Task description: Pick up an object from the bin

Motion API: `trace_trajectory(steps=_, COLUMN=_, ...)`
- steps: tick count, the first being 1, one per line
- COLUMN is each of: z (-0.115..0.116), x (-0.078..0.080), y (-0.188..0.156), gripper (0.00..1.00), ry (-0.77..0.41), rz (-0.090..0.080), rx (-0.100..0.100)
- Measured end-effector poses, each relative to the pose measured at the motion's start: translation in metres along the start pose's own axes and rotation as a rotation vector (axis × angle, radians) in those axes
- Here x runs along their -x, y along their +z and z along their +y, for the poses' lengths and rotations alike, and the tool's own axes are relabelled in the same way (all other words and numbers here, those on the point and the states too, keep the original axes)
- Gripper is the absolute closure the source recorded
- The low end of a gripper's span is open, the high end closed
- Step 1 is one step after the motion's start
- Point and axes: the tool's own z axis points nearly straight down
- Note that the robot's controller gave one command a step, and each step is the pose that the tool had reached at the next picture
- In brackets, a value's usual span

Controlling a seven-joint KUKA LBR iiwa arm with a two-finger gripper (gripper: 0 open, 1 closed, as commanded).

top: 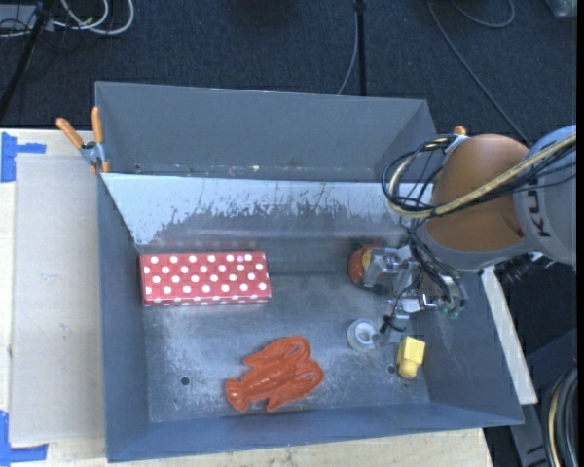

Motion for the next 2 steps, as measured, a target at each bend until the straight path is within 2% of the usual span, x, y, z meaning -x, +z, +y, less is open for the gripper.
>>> trace_trajectory(steps=1, z=-0.008, x=-0.013, y=0.052, gripper=0.00, ry=0.019, rz=0.005, rx=0.000)
trace_trajectory(steps=2, z=-0.012, x=-0.015, y=0.073, gripper=1.00, ry=0.138, rz=0.003, rx=0.002)
